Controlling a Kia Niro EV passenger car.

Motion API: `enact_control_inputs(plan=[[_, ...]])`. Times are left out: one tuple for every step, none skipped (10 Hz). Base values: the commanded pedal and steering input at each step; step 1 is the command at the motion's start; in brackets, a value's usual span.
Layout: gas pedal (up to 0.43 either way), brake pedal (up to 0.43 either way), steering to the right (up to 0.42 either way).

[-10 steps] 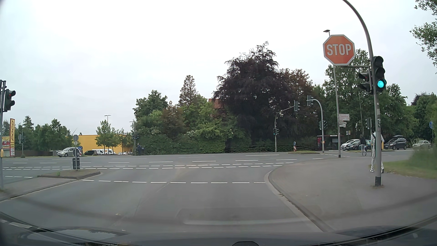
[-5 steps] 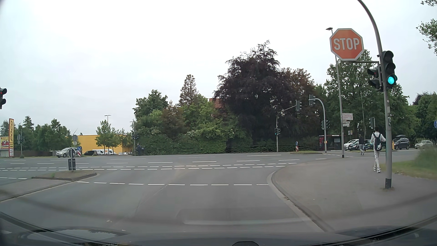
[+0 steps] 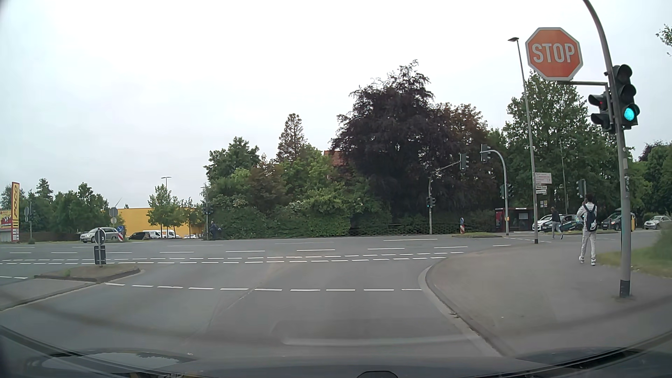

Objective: Follow the waypoints while adhering to traffic rules and regulations

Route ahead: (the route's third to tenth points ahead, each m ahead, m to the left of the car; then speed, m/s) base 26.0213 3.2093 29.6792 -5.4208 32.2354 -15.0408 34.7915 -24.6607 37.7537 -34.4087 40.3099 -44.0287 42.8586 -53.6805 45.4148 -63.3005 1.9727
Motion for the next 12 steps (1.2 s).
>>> enact_control_inputs(plan=[[0.228,0.0,-0.035],[0.228,0.0,-0.035],[0.228,0.0,-0.035],[0.228,0.0,-0.035],[0.228,0.0,-0.035],[0.22,0.0,-0.035],[0.209,0.0,-0.034],[0.189,0.0,-0.034],[0.177,0.0,-0.033],[0.177,0.0,-0.03],[0.177,0.0,-0.026],[0.169,0.0,-0.022]])
